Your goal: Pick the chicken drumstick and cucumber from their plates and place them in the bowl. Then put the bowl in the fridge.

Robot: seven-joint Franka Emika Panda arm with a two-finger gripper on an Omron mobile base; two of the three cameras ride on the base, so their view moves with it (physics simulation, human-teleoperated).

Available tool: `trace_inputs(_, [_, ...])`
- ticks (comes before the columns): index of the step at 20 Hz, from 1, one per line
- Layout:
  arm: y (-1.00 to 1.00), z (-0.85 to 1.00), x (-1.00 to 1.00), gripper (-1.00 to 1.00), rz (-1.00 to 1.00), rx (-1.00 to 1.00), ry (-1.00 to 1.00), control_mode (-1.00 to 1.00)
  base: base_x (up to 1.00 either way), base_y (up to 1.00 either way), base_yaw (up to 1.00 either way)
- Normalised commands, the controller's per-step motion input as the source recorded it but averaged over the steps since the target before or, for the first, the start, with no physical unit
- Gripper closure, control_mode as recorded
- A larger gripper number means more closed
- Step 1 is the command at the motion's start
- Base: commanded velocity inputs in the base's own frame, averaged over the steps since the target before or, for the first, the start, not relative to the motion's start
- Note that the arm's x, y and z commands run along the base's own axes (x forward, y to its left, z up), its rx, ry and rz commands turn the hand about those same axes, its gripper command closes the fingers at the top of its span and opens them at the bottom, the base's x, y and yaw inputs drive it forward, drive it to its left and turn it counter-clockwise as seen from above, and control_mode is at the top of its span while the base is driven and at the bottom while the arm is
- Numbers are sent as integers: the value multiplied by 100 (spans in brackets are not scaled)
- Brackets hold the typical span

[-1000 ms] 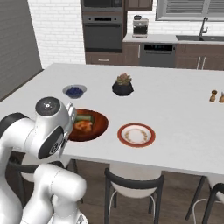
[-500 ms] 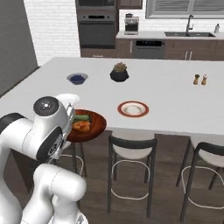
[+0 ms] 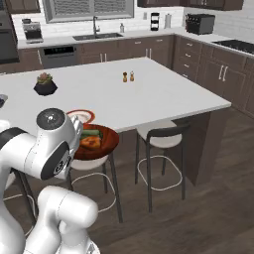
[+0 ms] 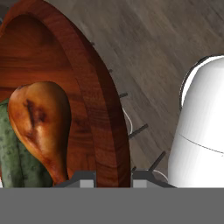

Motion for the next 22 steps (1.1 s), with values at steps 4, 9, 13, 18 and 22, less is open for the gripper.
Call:
trace_inputs(4, [0, 0, 0, 100, 0, 0, 0, 100, 17, 0, -71])
trace_inputs(9, [0, 0, 0, 100, 0, 0, 0, 100, 25, -5, -69])
trace_inputs(13, [0, 0, 0, 100, 0, 0, 0, 100, 31, -11, -70])
trace_inputs(18, [0, 0, 0, 100, 0, 0, 0, 100, 89, 0, -50])
trace_inputs(22, [0, 0, 0, 100, 0, 0, 0, 100, 100, 0, -25])
